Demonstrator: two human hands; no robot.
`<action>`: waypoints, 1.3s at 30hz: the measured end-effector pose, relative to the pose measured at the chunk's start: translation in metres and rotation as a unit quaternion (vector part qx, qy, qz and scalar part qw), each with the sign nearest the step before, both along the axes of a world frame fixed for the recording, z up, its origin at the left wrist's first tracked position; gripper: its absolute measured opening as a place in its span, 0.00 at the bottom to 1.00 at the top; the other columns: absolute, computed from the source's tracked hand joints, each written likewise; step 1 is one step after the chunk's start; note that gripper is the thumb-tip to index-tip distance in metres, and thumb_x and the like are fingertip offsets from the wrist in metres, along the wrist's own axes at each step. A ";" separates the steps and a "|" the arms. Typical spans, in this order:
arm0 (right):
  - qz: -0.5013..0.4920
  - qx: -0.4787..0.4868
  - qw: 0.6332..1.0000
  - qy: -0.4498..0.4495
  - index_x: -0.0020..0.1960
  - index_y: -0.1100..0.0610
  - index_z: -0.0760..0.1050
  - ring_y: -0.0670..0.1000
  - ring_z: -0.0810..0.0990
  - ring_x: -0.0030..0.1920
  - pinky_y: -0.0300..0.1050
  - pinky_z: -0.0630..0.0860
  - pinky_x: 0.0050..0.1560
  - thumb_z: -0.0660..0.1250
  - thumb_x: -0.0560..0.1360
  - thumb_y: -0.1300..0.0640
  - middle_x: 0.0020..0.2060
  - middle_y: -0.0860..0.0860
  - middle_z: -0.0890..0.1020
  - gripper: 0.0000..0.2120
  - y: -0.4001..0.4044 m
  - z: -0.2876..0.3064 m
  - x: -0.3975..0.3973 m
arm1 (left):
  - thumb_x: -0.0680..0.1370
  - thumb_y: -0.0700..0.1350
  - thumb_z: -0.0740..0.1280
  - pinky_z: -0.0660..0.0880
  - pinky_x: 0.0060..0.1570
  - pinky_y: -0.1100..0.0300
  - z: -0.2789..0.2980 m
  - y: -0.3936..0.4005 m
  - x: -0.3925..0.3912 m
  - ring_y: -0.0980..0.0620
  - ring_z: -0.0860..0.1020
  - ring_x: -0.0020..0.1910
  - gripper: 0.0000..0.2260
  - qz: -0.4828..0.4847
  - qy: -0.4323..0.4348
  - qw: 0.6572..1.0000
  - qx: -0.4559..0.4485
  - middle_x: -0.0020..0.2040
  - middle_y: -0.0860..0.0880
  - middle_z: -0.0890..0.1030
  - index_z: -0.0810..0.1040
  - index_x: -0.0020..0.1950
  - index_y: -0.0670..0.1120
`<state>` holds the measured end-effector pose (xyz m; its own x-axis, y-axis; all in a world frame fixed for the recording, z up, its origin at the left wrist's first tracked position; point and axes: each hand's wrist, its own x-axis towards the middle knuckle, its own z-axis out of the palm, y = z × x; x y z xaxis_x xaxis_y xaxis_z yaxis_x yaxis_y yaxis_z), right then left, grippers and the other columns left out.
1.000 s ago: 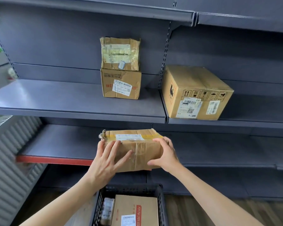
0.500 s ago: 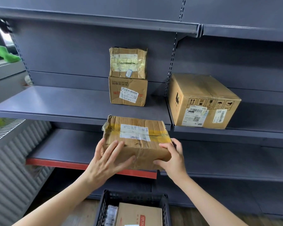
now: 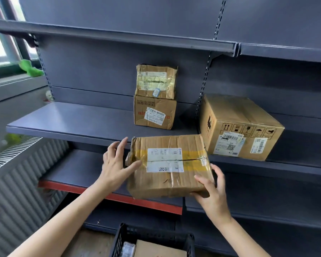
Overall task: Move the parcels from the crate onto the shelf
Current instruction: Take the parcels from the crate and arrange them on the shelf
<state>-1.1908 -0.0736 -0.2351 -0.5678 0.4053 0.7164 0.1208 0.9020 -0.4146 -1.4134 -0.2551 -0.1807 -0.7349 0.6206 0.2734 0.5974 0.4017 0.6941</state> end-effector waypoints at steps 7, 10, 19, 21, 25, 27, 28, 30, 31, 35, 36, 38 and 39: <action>0.034 0.017 0.999 0.014 0.55 0.48 0.71 0.36 0.54 0.72 0.26 0.59 0.66 0.80 0.54 0.68 0.71 0.37 0.51 0.36 -0.007 -0.003 0.004 | 0.52 0.51 0.76 0.74 0.56 0.51 -0.009 0.001 -0.006 0.48 0.79 0.54 0.51 -0.156 -0.426 0.880 0.144 0.58 0.47 0.77 0.56 0.71 0.58; 0.032 0.019 0.999 0.017 0.56 0.47 0.70 0.40 0.57 0.71 0.34 0.63 0.67 0.80 0.55 0.67 0.70 0.41 0.55 0.35 -0.006 -0.001 0.007 | 0.54 0.49 0.71 0.76 0.43 0.62 -0.012 0.000 0.000 0.56 0.81 0.47 0.45 -0.170 -0.419 0.872 0.187 0.54 0.51 0.77 0.58 0.70 0.56; -0.032 -0.086 0.995 0.049 0.65 0.37 0.60 0.43 0.52 0.71 0.41 0.56 0.68 0.75 0.62 0.71 0.70 0.52 0.53 0.45 -0.006 0.013 -0.012 | 0.63 0.37 0.68 0.78 0.42 0.57 -0.026 0.007 0.021 0.50 0.80 0.50 0.37 -0.092 -0.415 0.845 0.325 0.58 0.47 0.77 0.61 0.68 0.61; -0.038 -0.144 0.987 0.058 0.66 0.32 0.55 0.39 0.52 0.71 0.37 0.56 0.68 0.73 0.65 0.70 0.72 0.54 0.51 0.47 -0.013 0.018 -0.018 | 0.68 0.34 0.67 0.78 0.41 0.58 -0.026 0.012 0.033 0.54 0.81 0.47 0.37 -0.055 -0.409 0.832 0.370 0.55 0.51 0.78 0.59 0.70 0.60; 0.017 -0.308 0.951 0.040 0.66 0.34 0.52 0.38 0.57 0.67 0.38 0.61 0.63 0.70 0.69 0.59 0.72 0.47 0.52 0.37 -0.039 0.025 -0.026 | 0.72 0.34 0.68 0.76 0.55 0.47 -0.028 0.022 0.054 0.49 0.78 0.53 0.41 0.012 -0.402 0.808 0.430 0.57 0.51 0.77 0.51 0.72 0.63; 0.044 -0.344 0.937 0.029 0.66 0.35 0.49 0.26 0.56 0.62 0.29 0.60 0.58 0.67 0.65 0.43 0.69 0.42 0.52 0.37 -0.050 0.025 -0.031 | 0.67 0.40 0.70 0.71 0.62 0.42 -0.029 0.026 0.063 0.46 0.76 0.59 0.43 0.039 -0.398 0.804 0.441 0.58 0.51 0.76 0.50 0.71 0.67; 0.052 -0.353 0.934 0.029 0.66 0.35 0.49 0.21 0.53 0.60 0.26 0.59 0.56 0.65 0.62 0.39 0.68 0.40 0.52 0.38 -0.054 0.025 -0.035 | 0.67 0.40 0.70 0.69 0.64 0.41 -0.029 0.029 0.068 0.46 0.76 0.59 0.44 0.052 -0.398 0.800 0.446 0.58 0.52 0.76 0.49 0.71 0.67; 0.062 -0.385 0.920 0.044 0.64 0.33 0.50 0.23 0.53 0.62 0.29 0.56 0.60 0.63 0.59 0.36 0.68 0.38 0.52 0.37 -0.059 0.025 -0.041 | 0.69 0.38 0.71 0.68 0.66 0.39 -0.029 0.032 0.076 0.48 0.76 0.59 0.44 0.069 -0.399 0.786 0.468 0.60 0.53 0.74 0.49 0.71 0.68; 0.068 -0.405 0.910 0.054 0.63 0.32 0.50 0.28 0.54 0.64 0.33 0.55 0.63 0.64 0.58 0.36 0.68 0.38 0.52 0.37 -0.061 0.026 -0.044 | 0.70 0.38 0.71 0.67 0.66 0.39 -0.028 0.034 0.080 0.50 0.76 0.59 0.44 0.076 -0.394 0.781 0.479 0.60 0.54 0.74 0.49 0.71 0.68; 0.085 -0.422 0.901 0.047 0.63 0.30 0.49 0.37 0.53 0.69 0.40 0.54 0.66 0.69 0.57 0.35 0.69 0.38 0.53 0.41 -0.071 0.028 -0.046 | 0.69 0.39 0.72 0.69 0.66 0.42 -0.027 0.034 0.090 0.54 0.77 0.57 0.44 0.091 -0.379 0.775 0.497 0.62 0.54 0.73 0.50 0.70 0.70; 0.088 -0.424 0.900 0.042 0.63 0.30 0.47 0.39 0.54 0.70 0.41 0.56 0.67 0.71 0.55 0.34 0.70 0.39 0.54 0.45 -0.074 0.027 -0.047 | 0.67 0.41 0.73 0.69 0.66 0.43 -0.027 0.034 0.092 0.52 0.76 0.59 0.44 0.094 -0.369 0.781 0.495 0.65 0.51 0.71 0.51 0.68 0.72; 0.084 -0.428 0.899 0.043 0.68 0.33 0.47 0.43 0.57 0.71 0.46 0.61 0.70 0.72 0.54 0.31 0.71 0.42 0.57 0.50 -0.079 0.026 -0.050 | 0.64 0.45 0.73 0.70 0.65 0.45 -0.027 0.035 0.096 0.48 0.75 0.62 0.42 0.102 -0.354 0.791 0.488 0.69 0.46 0.68 0.52 0.63 0.77; 0.074 -0.430 0.898 0.047 0.70 0.36 0.47 0.44 0.58 0.71 0.49 0.62 0.70 0.73 0.55 0.33 0.72 0.44 0.58 0.51 -0.081 0.027 -0.052 | 0.65 0.45 0.72 0.71 0.64 0.46 -0.029 0.035 0.097 0.48 0.74 0.63 0.41 0.104 -0.352 0.793 0.486 0.70 0.45 0.67 0.52 0.61 0.78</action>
